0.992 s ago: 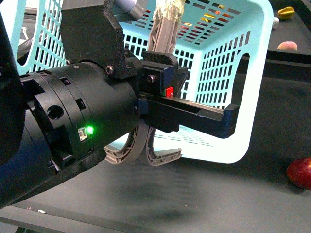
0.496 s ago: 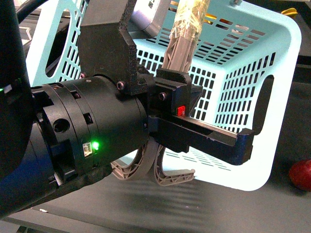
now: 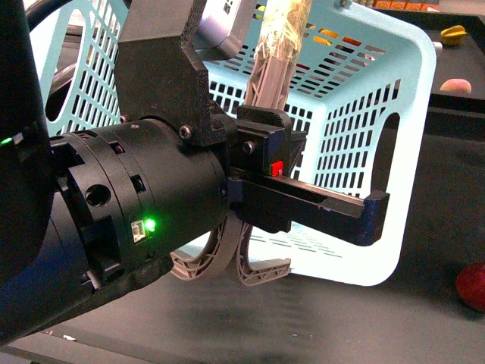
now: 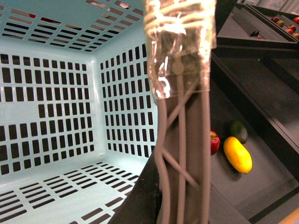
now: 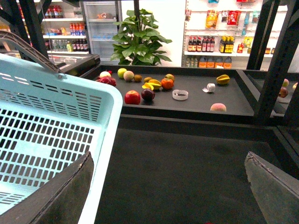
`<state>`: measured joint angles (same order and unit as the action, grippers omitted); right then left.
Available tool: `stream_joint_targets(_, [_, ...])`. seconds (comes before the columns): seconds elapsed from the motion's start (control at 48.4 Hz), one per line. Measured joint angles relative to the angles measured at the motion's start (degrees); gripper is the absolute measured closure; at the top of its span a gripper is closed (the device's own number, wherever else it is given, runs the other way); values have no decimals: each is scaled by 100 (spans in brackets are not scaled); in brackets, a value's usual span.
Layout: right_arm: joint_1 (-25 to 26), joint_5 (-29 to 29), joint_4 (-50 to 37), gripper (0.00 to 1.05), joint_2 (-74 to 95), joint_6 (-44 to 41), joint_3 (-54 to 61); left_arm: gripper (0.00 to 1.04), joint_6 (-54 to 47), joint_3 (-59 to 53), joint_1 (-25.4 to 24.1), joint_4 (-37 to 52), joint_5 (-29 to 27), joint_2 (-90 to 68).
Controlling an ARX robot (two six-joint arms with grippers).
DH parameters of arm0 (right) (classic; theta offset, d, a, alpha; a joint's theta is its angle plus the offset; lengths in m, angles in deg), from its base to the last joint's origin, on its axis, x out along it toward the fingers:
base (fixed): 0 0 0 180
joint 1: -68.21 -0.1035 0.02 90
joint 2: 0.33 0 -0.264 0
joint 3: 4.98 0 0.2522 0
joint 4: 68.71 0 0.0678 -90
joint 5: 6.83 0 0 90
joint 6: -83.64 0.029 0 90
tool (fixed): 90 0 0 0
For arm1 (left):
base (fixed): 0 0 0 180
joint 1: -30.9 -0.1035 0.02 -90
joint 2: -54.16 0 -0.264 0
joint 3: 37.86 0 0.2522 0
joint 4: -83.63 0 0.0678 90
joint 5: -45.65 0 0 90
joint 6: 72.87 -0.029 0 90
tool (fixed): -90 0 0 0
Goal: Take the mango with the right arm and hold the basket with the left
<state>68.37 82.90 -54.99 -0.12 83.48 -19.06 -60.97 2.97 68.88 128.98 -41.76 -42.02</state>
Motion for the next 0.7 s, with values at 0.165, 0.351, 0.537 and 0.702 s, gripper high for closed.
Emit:
stream_joint_targets(0.165, [0, 0, 0, 8, 0, 0, 0, 99, -2, 0, 0, 0, 7, 0])
stream_joint_targets(0.351, [0, 0, 0, 8, 2, 0, 0, 99, -2, 0, 0, 0, 20, 0])
stream_joint_targets(0.537, [0, 0, 0, 8, 0, 0, 0, 99, -4, 0, 0, 0, 7, 0])
stream_joint_targets(0.702, [0, 0, 0, 8, 2, 0, 0, 99, -4, 0, 0, 0, 9, 2])
